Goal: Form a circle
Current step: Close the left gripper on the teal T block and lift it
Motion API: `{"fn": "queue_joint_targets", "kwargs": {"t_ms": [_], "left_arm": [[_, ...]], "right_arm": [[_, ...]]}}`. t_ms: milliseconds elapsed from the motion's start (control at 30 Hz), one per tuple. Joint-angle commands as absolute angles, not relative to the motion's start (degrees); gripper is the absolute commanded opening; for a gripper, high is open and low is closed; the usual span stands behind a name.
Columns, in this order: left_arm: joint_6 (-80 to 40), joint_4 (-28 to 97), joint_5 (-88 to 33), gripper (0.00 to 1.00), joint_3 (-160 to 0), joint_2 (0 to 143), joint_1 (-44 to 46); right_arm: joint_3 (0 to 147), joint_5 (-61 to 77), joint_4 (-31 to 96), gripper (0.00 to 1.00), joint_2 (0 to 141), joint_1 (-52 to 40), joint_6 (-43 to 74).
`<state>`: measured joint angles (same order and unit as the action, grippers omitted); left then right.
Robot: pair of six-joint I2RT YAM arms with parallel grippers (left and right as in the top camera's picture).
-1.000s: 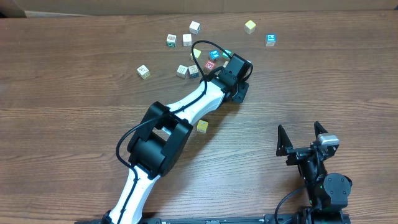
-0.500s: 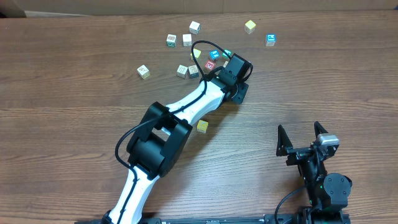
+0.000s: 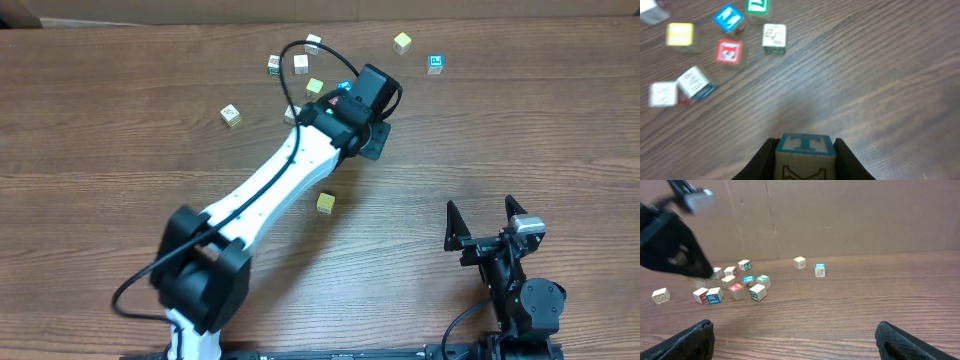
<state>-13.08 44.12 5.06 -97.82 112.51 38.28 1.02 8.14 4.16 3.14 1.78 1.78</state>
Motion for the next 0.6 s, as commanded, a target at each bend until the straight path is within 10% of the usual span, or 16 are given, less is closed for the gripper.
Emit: {"fn": "queue_joint_targets", "kwargs": {"t_ms": [0,567], "left_arm": [[-12.21,48.03,6.46,0.20,-98.78,108.90,38.63],[-18.39,64.73,15.16,0.22,-98.72,108.66,33.23]], "right_arm": [[0.47,8.25,3.99,1.00,3.20,1.50,2.11],[0.47,8.25,4.01,1.00,3.20,1.50,2.09]]}}
